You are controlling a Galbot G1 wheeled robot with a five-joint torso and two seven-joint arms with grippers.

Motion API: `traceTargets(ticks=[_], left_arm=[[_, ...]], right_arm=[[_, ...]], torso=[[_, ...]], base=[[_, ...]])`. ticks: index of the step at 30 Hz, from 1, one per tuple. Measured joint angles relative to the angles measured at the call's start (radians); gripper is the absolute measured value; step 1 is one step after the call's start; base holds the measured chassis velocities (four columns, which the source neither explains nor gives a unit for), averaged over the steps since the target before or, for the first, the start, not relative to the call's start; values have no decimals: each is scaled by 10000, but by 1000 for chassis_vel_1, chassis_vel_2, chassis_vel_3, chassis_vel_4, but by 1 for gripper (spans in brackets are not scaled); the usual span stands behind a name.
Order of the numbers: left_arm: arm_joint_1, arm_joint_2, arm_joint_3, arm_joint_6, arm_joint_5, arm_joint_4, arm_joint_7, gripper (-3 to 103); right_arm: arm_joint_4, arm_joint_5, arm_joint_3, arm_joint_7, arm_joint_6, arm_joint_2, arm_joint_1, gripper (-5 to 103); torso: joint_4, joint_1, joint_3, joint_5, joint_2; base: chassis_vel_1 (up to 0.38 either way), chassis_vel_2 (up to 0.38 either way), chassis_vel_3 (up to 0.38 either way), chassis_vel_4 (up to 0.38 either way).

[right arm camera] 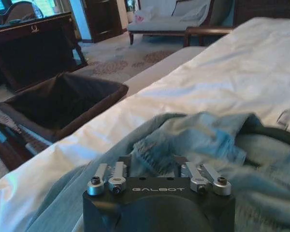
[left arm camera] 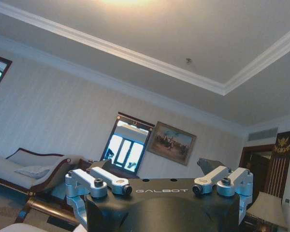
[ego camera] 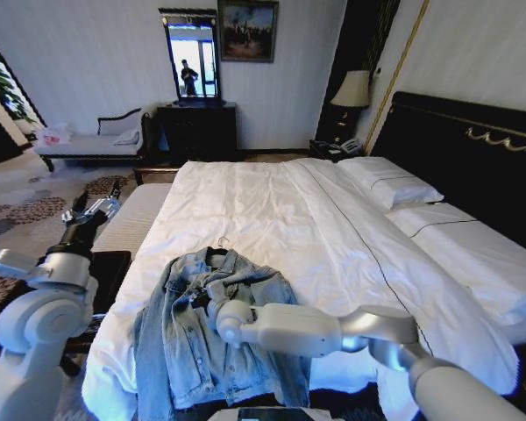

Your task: Pick up the clothes from the bed and hang them on the clothes hanger.

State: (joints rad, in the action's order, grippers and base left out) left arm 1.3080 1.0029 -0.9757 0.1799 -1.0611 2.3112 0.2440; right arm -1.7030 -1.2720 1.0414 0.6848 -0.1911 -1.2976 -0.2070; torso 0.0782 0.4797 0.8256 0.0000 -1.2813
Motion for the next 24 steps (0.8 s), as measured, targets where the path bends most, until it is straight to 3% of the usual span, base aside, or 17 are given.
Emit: traceTargets(ticks=[2,3,4,6,8,9,13,16,20,24], left_arm=[[79,-4,-142,0,-72,94,4,100],[123,-3,-216,0,-98,146,6,100],[123,-3,-216,0,-98,146,6,100],[261,31,-390,-1,-116,246,8,100],[410,130,-519,-1,-113,307,7,100],[410,130,-519,-1,-113,307,7,100],[774,518,-729,4,-96,451,10,100],[913,654,-794,10,-64,521,17,100],[1039,737,-901,14,-47,601,21,100],[1158,809,-1133,17,-48,677,52,100]], right_arm=[[716,-75,-67,351,-199,-323,186,54],[1234,-118,-140,584,-346,-514,282,54],[1234,-118,-140,584,-346,-514,282,54],[2334,-124,-275,541,-483,-926,527,65],[3201,110,-278,173,-468,-1205,767,77],[3201,110,-278,173,-468,-1205,767,77],[5227,1507,198,-1491,976,-1597,1046,92],[5811,1922,355,-1955,1104,-1690,1129,96],[6263,2071,490,-2050,727,-1828,1244,100],[7252,2982,766,-1814,-487,-2390,1514,100]], torso=[[-3,0,0,1,0],[-4,1,1,-1,1],[-4,1,1,-1,1],[-2,2,2,0,1],[-3,3,2,-1,1],[-3,3,2,-1,1],[-4,2,2,-1,1],[-1,2,2,-1,1],[0,3,3,-1,2],[-3,1,2,-1,1]], base=[[0,0,0,0],[0,0,0,0],[0,0,0,0],[0,0,0,0],[0,0,0,0],[0,0,0,0],[0,0,0,0],[0,0,0,0],[0,0,0,0],[0,0,0,0]])
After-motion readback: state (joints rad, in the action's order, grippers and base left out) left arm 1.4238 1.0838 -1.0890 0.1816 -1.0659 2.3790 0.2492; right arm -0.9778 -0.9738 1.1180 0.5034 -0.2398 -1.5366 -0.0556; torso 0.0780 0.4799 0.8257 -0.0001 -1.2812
